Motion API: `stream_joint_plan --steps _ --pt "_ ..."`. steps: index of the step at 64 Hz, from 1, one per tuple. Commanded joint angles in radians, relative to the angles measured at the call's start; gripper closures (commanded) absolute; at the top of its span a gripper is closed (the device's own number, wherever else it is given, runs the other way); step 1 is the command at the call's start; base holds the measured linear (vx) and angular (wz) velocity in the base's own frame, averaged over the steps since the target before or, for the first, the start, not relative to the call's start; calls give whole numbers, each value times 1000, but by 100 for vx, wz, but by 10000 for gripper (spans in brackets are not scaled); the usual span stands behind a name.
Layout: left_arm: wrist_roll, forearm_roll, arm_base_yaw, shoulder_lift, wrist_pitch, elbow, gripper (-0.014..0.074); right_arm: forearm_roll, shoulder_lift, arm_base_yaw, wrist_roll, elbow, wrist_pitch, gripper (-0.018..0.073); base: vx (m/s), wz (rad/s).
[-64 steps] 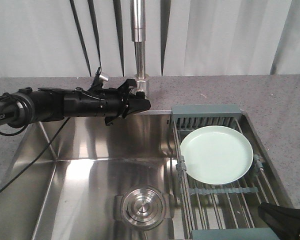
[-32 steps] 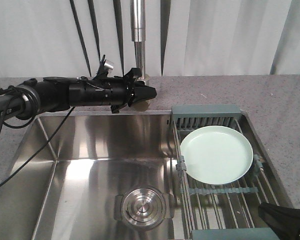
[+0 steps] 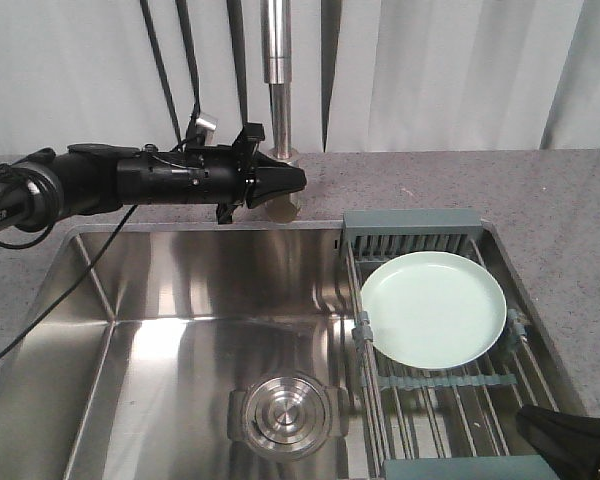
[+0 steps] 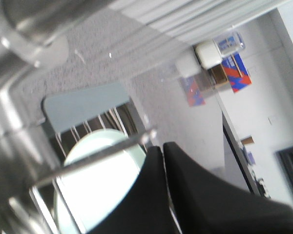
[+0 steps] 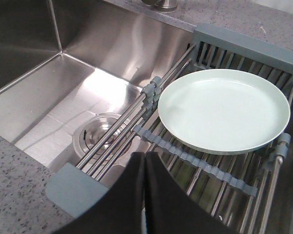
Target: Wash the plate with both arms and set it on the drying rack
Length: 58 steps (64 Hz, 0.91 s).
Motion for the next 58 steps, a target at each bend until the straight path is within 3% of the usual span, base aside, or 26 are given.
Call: stream_joint_plan --steps 1,20,29,34,41,48,58 --pt "-48 14 22 -69 123 -32 603 -6 3 1 -3 -26 -67 564 0 0" --pt "-127 317 67 -228 179 -32 603 -6 3 1 -3 -26 -67 564 0 0" --pt "-204 570 76 -330 186 -32 603 -6 3 1 -3 -26 -67 564 0 0" --pt "-249 755 76 -398 202 -32 603 -6 3 1 -3 -26 -66 564 0 0" --pt "-309 931 76 -500 210 -32 603 -6 3 1 -3 -26 -67 564 0 0" --pt "-336 1003 76 -591 214 -32 603 -6 3 1 -3 -26 -67 564 0 0" --pt "-335 1015 76 -735 209 9 603 -6 3 1 -3 -26 -67 564 0 0"
